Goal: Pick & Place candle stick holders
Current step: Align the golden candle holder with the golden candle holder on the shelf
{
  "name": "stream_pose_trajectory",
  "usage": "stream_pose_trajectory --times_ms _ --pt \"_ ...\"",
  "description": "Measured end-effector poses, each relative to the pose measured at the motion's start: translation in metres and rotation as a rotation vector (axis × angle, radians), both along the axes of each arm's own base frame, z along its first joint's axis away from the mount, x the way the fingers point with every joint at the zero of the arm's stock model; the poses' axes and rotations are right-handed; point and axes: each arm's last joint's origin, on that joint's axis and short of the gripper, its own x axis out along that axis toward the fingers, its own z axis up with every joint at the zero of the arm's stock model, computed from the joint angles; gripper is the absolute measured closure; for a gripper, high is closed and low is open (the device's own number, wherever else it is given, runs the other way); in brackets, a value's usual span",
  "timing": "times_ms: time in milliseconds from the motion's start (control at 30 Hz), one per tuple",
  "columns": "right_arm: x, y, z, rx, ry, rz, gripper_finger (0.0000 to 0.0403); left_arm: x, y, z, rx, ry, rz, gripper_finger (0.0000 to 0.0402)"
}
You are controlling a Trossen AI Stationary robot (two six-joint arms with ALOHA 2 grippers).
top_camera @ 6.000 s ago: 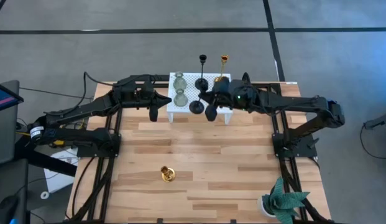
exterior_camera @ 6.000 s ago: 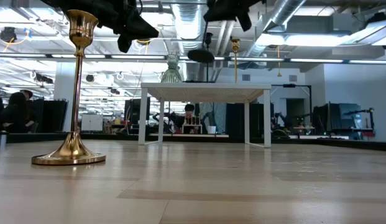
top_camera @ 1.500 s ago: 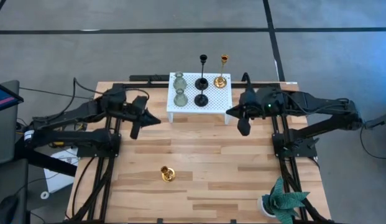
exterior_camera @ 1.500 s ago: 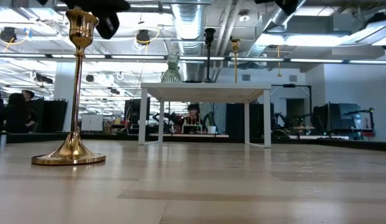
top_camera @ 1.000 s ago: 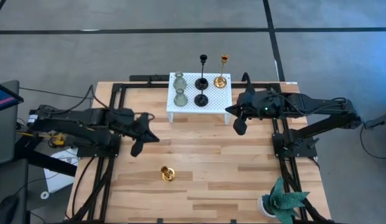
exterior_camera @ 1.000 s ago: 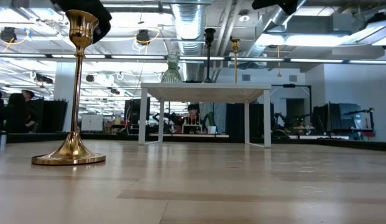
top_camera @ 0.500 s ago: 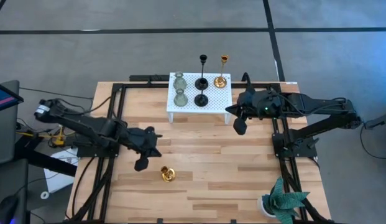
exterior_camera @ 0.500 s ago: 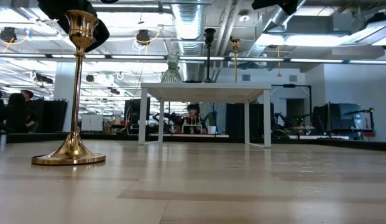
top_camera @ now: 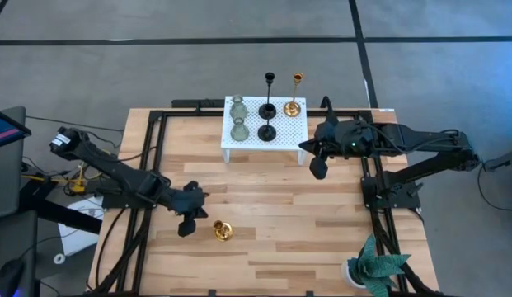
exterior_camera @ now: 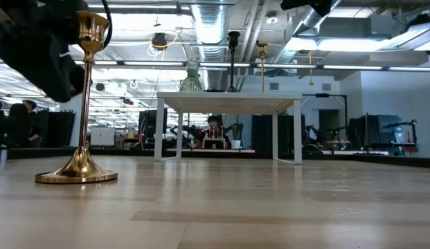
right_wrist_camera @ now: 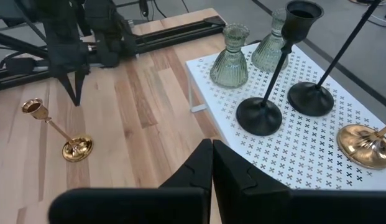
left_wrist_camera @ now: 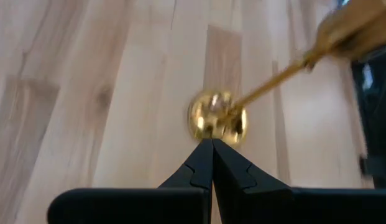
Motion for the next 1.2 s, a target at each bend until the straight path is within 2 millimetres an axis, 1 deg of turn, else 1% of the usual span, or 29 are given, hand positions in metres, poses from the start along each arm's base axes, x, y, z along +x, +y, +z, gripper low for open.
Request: stream_pose_trajectory --times_ms 67,133,300,400,633,833,967,1100,1200 --pt "0.0 0.0 0.0 0.0 0.0 0.0 0.0403 0.001 -0.001 -0.007 -0.007 -0.056 0.015 0.0398" --pt "0.0 0.0 0.0 0.0 0.0 0.0 0.0403 -0.001 -0.001 -0.016 -0.01 -0.077 0.018 0.0398" --pt "0.0 0.0 0.0 0.0 0.0 0.0 0.0403 -0.005 0.001 -0.033 -0.011 -0.065 0.008 0.0397" --pt "0.0 0.0 0.0 0.0 0.0 -0.001 0.0403 -0.007 0.002 -0.039 -0.003 -0.047 0.008 0.0392" --pt "0.0 0.0 0.0 0.0 0.0 -0.001 0.0403 -0.006 0.001 -0.037 -0.024 -0.072 -0.01 0.0392" --pt "0.0 0.0 0.0 0.0 0.0 -0.001 0.0403 -0.004 0.0 -0.034 0.051 -0.142 -0.1 0.0395" --pt "0.0 0.0 0.0 0.0 0.0 -0.001 0.0403 -0.004 -0.001 -0.033 0.085 -0.162 -0.121 0.0396" --pt "0.0 0.0 0.0 0.0 0.0 -0.001 0.0403 -0.002 -0.002 -0.038 0.1 -0.132 -0.125 0.0397" --pt "0.0 0.0 0.0 0.0 0.0 -0.001 0.0403 0.001 -0.003 -0.046 0.12 -0.089 -0.128 0.0396"
